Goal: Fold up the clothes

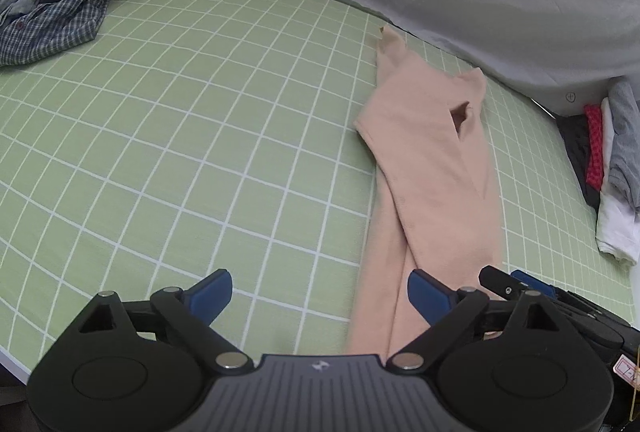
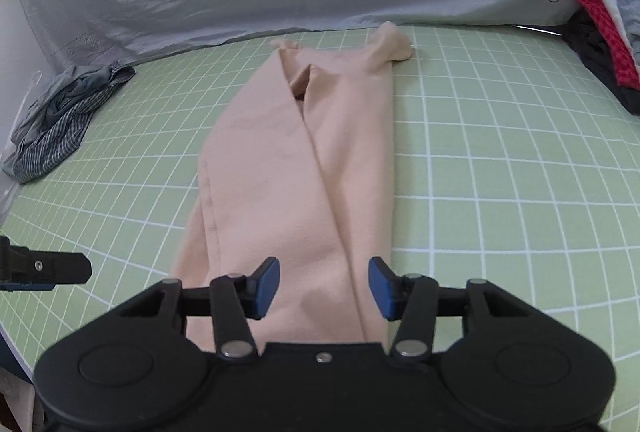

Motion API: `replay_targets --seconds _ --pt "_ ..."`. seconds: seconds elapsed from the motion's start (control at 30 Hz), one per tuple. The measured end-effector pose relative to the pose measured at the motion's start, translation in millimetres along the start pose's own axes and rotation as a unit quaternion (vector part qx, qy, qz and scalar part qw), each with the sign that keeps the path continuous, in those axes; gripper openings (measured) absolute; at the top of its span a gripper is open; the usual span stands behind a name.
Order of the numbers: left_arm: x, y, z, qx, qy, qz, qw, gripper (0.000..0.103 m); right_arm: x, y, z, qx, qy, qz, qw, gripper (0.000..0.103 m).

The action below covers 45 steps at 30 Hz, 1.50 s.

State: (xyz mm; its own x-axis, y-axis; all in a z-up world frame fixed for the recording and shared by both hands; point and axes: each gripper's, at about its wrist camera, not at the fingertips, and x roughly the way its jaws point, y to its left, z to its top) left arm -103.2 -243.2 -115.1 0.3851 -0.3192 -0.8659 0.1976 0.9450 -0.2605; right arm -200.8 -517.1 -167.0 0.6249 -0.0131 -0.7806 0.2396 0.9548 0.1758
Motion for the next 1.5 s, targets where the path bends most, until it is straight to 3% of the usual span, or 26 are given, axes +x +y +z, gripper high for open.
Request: replay_targets --seconds 0.2,0.4,0.47,0.67,0.93,1.23,1.5 --pt "2 15 8 0.006 0.010 -0.009 0.9999 0.097 15 4 -6 0.019 0.031 -0.021 0.999 0.048" --pt "5 23 14 0.007 0.019 -0.024 0.9995 0.097 8 7 -13 0.026 0.023 -0.020 0.999 0.008" --pt "7 26 17 0.007 0.022 -0.029 0.9993 0.097 4 9 -15 0.026 0.015 -0.021 0.999 0.005" --pt "9 16 16 0.038 0.031 -0.054 0.9974 0.097 -21 12 -24 0.045 -0.012 -0.017 0.999 0.004" --pt "15 1 1 0.082 0.057 -0.081 0.9917 0.097 -41 14 -49 0.060 -0.007 -0.037 0.998 0.004" --pt "22 -9 -21 0.095 0.085 -0.083 0.9884 0.097 -55 15 -81 0.075 0.017 -0.057 0.995 0.004" --pt "25 -16 -37 0.102 0.103 -0.080 0.9862 0.097 -51 8 -90 0.073 0.036 -0.046 0.996 0.004"
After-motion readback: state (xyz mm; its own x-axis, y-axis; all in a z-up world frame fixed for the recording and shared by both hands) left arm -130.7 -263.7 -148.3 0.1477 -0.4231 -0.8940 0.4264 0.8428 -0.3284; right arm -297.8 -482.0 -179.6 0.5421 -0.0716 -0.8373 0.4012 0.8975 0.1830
